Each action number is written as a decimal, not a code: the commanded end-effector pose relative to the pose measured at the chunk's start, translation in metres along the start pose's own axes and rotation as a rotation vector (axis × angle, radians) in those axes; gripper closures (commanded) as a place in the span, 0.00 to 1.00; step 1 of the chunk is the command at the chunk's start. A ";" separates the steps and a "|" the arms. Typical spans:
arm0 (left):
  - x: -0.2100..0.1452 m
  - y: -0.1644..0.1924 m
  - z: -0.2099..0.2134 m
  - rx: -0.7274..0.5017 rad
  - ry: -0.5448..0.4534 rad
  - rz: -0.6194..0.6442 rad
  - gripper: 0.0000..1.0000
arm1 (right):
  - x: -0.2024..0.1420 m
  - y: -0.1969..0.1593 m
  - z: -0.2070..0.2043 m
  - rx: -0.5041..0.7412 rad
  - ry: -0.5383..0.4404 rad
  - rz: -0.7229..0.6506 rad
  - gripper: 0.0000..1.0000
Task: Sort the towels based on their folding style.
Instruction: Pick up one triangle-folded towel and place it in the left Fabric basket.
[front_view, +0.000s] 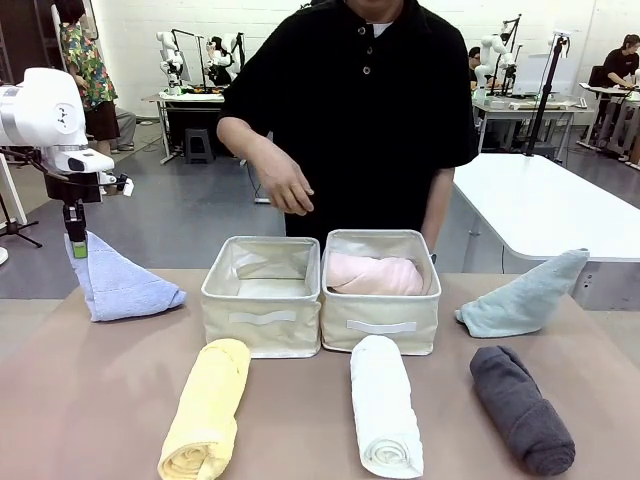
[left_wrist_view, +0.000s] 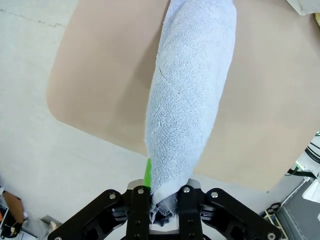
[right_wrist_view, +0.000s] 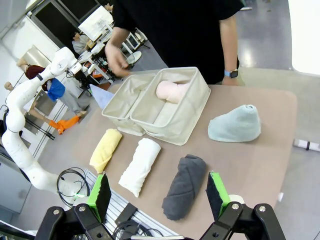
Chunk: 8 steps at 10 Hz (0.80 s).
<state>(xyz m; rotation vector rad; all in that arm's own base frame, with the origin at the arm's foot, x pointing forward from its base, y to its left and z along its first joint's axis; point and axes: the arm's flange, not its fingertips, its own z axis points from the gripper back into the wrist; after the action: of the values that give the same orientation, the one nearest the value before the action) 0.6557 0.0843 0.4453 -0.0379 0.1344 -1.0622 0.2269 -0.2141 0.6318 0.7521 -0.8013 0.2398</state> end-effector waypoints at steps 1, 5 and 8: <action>-0.002 0.002 0.014 0.003 -0.025 0.023 1.00 | 0.002 0.002 0.000 0.025 -0.019 -0.006 0.00; -0.041 -0.038 0.092 0.100 -0.024 0.071 1.00 | 0.002 0.002 0.000 0.025 -0.019 -0.006 0.00; -0.087 -0.097 0.185 0.251 -0.007 0.164 1.00 | 0.002 0.002 0.000 0.025 -0.019 -0.006 0.00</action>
<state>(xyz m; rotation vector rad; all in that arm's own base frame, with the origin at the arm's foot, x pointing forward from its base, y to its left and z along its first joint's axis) 0.5707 0.1090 0.6395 0.1385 0.0002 -0.9547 0.2271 -0.2139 0.6318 0.7519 -0.8004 0.2401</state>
